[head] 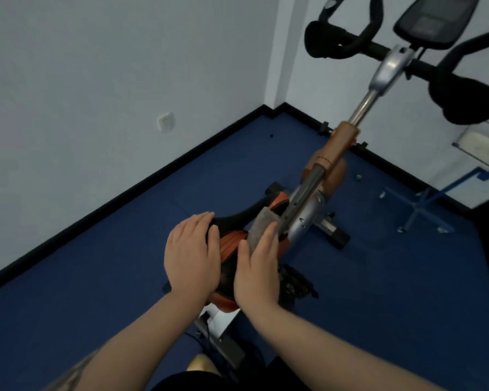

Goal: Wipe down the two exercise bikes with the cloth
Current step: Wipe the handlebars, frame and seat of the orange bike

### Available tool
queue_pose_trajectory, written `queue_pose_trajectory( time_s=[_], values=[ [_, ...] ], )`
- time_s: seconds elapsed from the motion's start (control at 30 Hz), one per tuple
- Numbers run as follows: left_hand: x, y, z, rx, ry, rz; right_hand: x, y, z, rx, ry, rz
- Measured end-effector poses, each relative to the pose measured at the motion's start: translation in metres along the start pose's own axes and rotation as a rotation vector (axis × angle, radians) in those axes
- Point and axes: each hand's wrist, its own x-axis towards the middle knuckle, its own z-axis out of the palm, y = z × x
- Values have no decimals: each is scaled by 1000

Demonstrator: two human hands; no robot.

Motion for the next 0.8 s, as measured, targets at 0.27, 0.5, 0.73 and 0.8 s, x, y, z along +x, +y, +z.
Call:
queue_pose_trajectory(
  time_s=[0.27, 0.5, 0.73, 0.8],
  values=[
    [14, -19, -4, 45, -53, 152, 25, -26, -7, -56, -4, 167],
    [14, -22, -2, -34, -32, 170, -32, -2, 4, -132, -127, -14],
    [13, -23, 1, -43, -9, 184, -12, -15, 2, -104, 10, 62],
    [13, -23, 1, -49, -2, 178, -46, -4, 12, -101, -9, -19]
  ],
)
